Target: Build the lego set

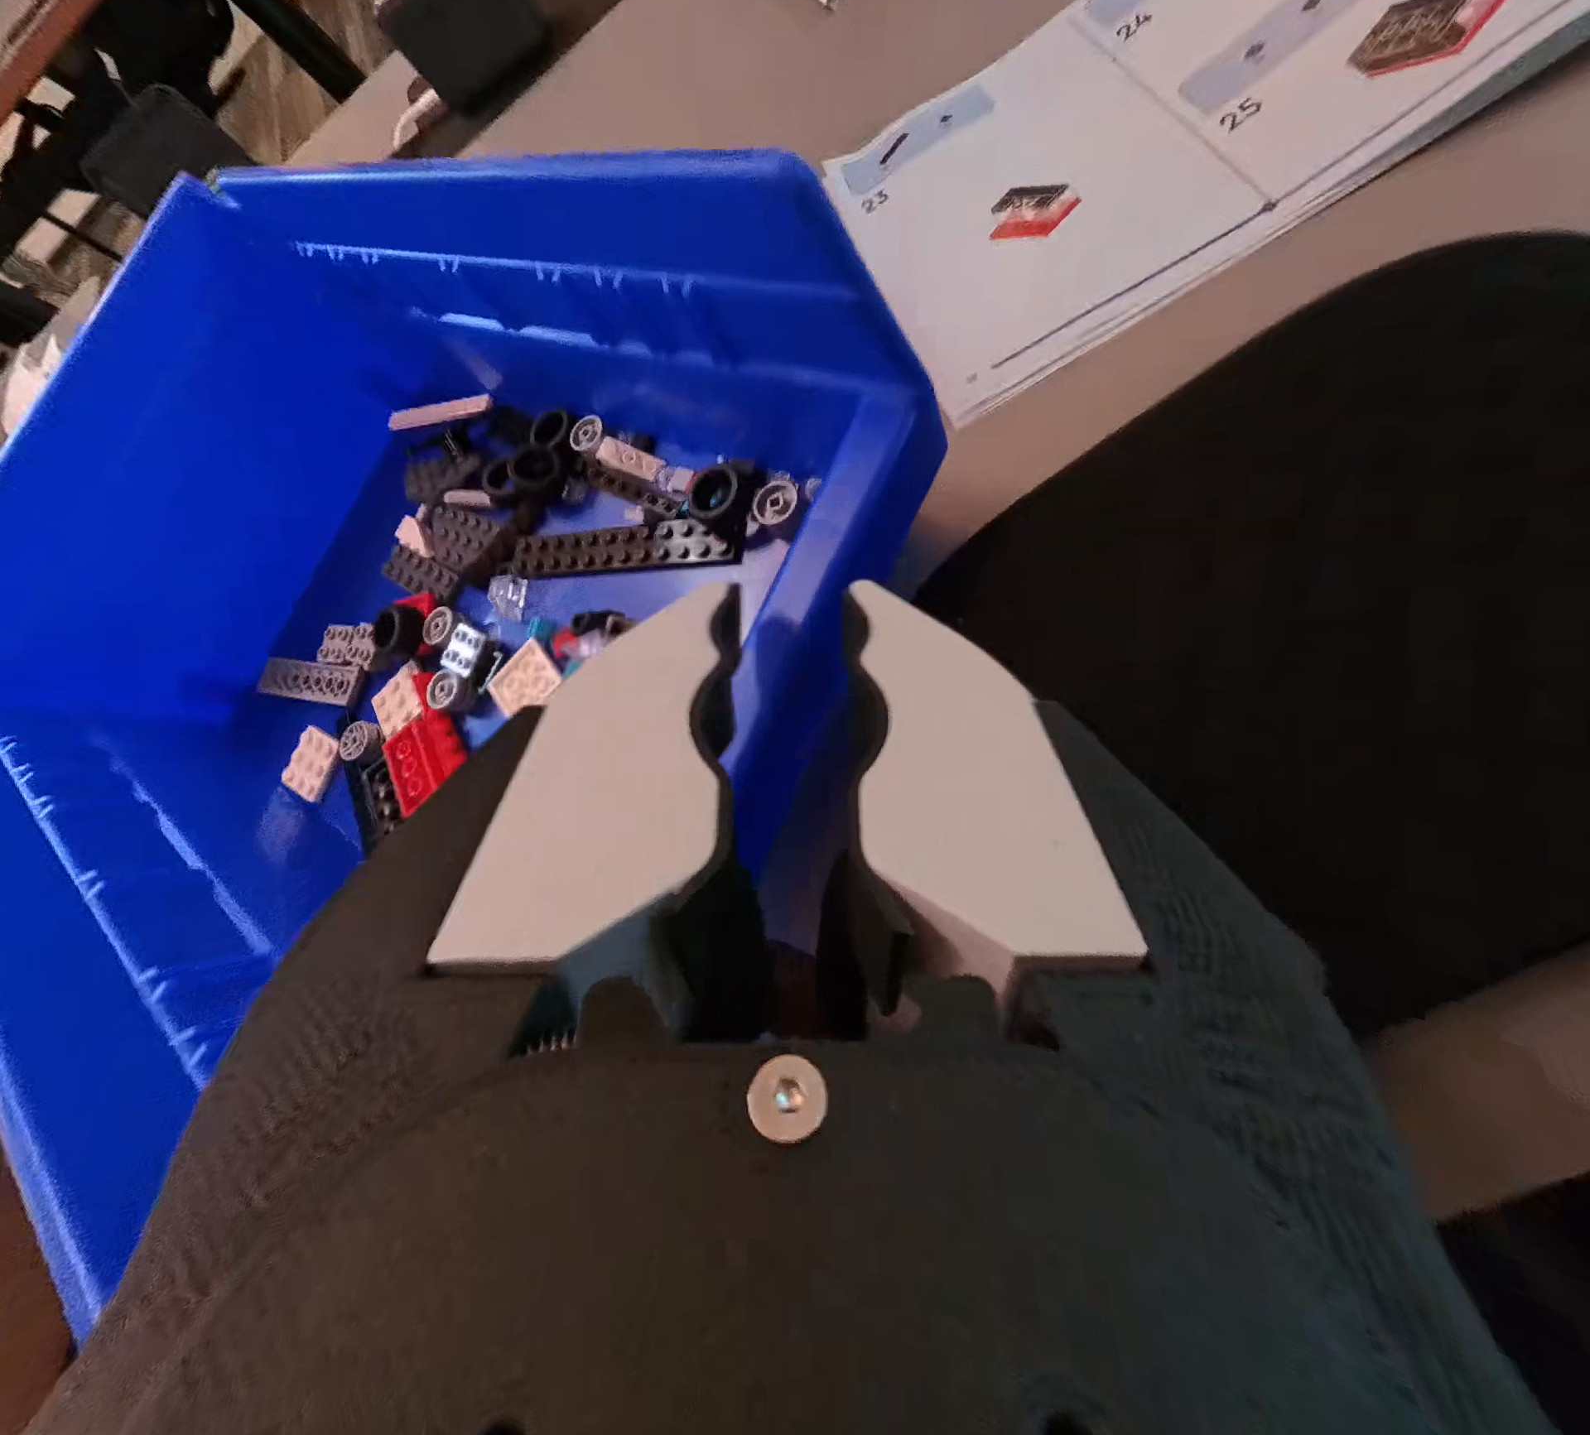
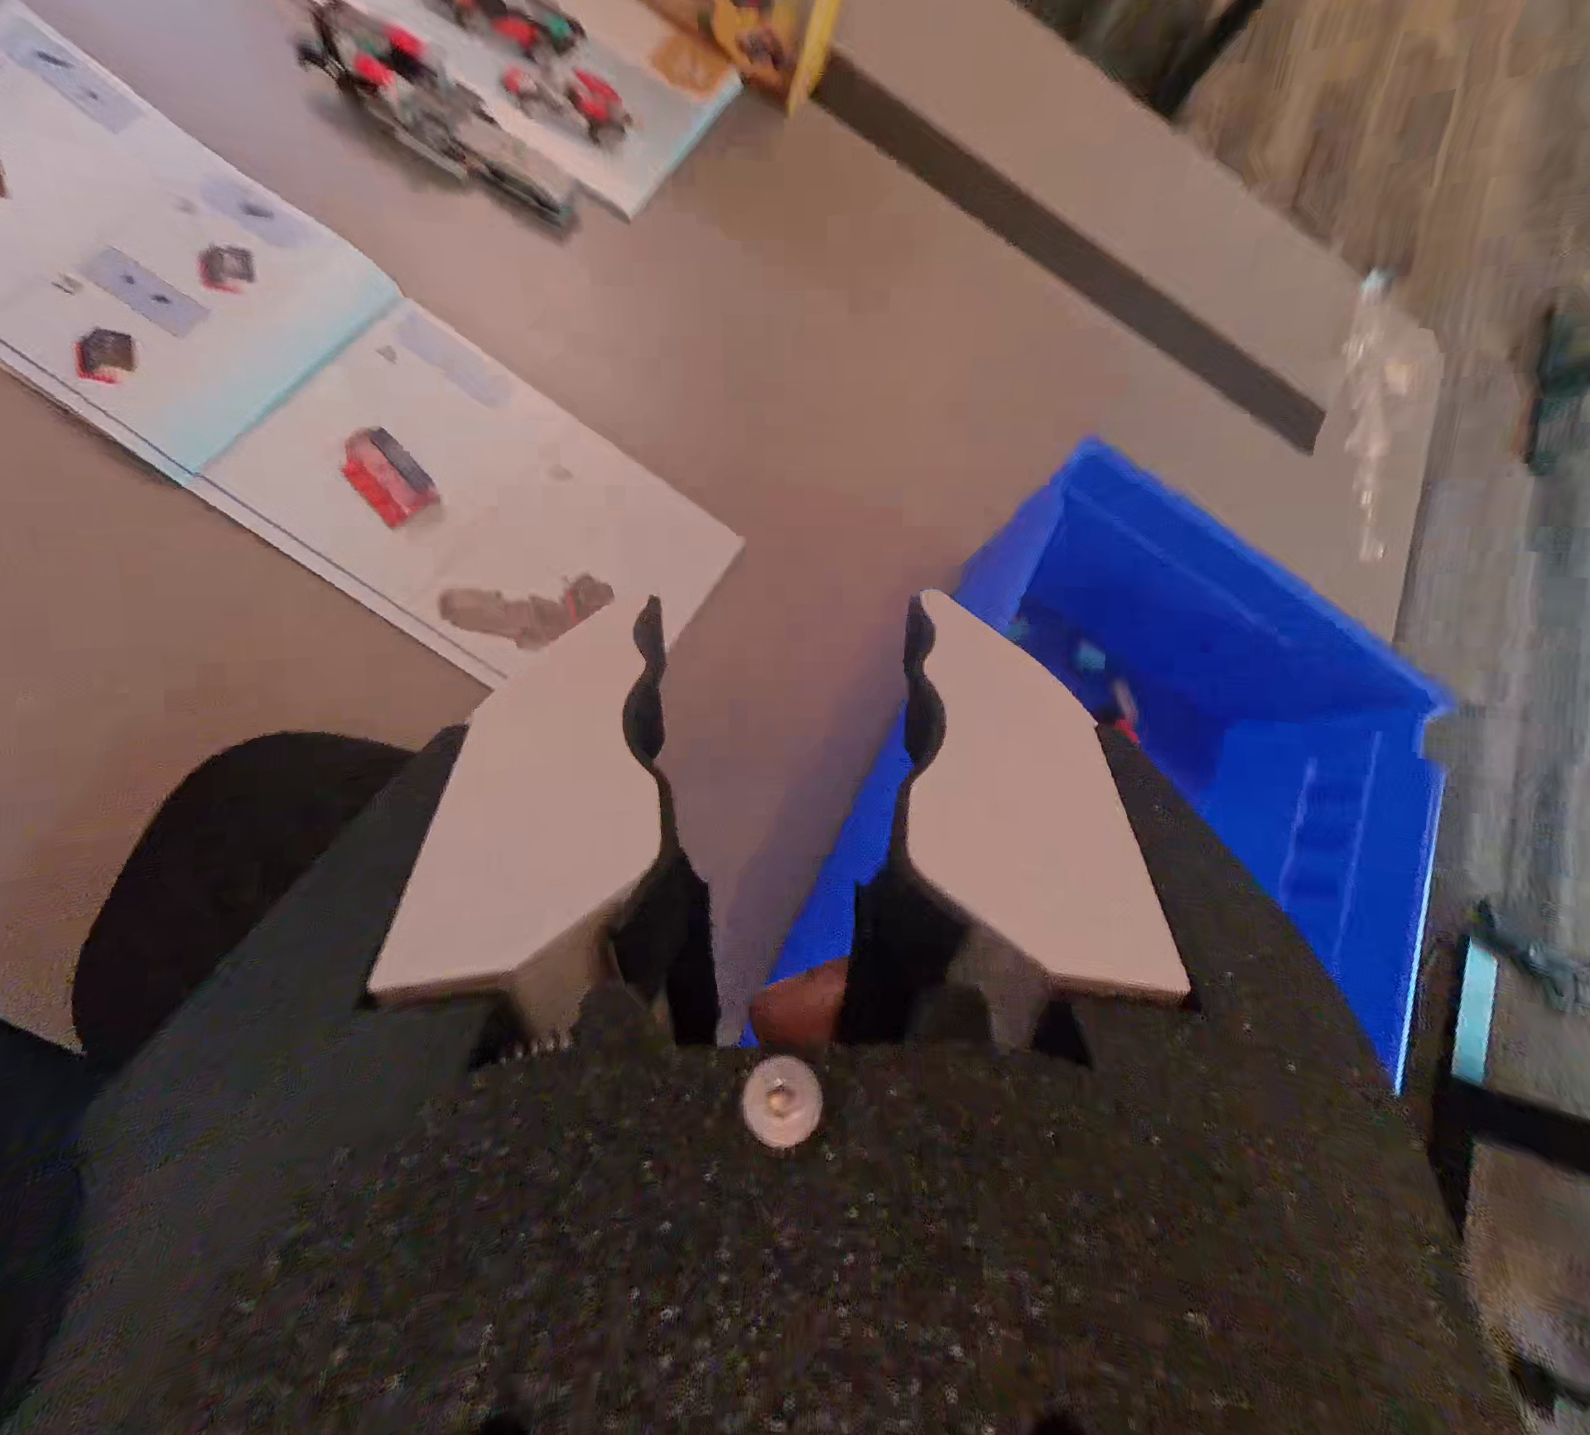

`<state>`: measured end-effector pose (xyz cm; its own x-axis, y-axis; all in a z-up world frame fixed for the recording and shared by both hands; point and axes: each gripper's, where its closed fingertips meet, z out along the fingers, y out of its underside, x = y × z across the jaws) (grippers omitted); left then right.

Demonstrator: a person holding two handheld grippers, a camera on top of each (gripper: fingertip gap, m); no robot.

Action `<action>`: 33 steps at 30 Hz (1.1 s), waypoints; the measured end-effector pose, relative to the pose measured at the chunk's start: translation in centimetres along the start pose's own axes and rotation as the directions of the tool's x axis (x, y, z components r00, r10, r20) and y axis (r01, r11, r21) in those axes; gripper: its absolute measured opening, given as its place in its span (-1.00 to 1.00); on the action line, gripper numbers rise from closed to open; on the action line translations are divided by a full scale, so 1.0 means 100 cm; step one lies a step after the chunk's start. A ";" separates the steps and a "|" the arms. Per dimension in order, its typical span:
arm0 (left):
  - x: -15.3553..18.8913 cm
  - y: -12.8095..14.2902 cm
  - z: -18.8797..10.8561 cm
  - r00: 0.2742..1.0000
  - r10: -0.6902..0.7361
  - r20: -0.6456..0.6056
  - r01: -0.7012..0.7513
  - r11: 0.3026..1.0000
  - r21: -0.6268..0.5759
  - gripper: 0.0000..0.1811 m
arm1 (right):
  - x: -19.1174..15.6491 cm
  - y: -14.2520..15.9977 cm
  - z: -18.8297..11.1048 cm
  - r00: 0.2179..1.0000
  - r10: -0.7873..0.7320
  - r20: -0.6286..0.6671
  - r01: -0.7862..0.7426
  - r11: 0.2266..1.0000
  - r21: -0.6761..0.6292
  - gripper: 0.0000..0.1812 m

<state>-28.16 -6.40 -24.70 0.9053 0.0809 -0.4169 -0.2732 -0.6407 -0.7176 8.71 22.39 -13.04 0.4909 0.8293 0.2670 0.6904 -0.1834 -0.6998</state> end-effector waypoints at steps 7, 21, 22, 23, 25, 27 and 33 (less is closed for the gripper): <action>-0.018 0.008 -0.030 0.996 -0.085 -0.022 0.086 0.993 0.080 -0.85 | -0.072 -0.098 -0.006 0.943 -0.313 0.113 0.214 0.831 0.513 -0.40; -0.006 0.026 -0.018 0.959 -0.187 -0.211 0.157 0.976 -0.151 -0.69 | -0.111 -0.128 0.038 0.883 -0.404 0.237 0.229 0.814 0.534 -0.47; -0.012 0.011 -0.021 0.959 -0.180 -0.220 0.162 0.982 -0.096 -0.69 | -0.112 -0.130 0.037 0.880 -0.407 0.244 0.221 0.807 0.548 -0.47; -0.023 -0.005 -0.025 0.958 -0.179 -0.224 0.174 0.984 -0.042 -0.72 | -0.113 -0.132 0.036 0.877 -0.409 0.253 0.212 0.801 0.560 -0.48; -0.043 -0.026 -0.027 0.947 -0.194 -0.256 0.195 0.981 -0.024 -0.76 | -0.113 -0.131 0.038 0.871 -0.412 0.268 0.199 0.795 0.573 -0.49; -0.055 -0.026 -0.018 0.934 -0.172 -0.312 0.137 0.982 -0.131 -0.76 | -0.112 -0.122 0.041 0.868 -0.415 0.274 0.206 0.803 0.560 -0.49; -0.073 0.029 0.038 0.925 -0.130 -0.358 -0.079 0.853 -0.515 -0.86 | -0.097 -0.096 0.057 0.880 -0.374 0.292 0.183 0.835 0.519 -0.49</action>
<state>-36.83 -5.99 -25.81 0.9891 -0.1147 -0.0923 -0.1370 -0.9466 -0.2919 -5.69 19.07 -12.68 0.0187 0.9528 0.3030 0.3906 0.2720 -0.8794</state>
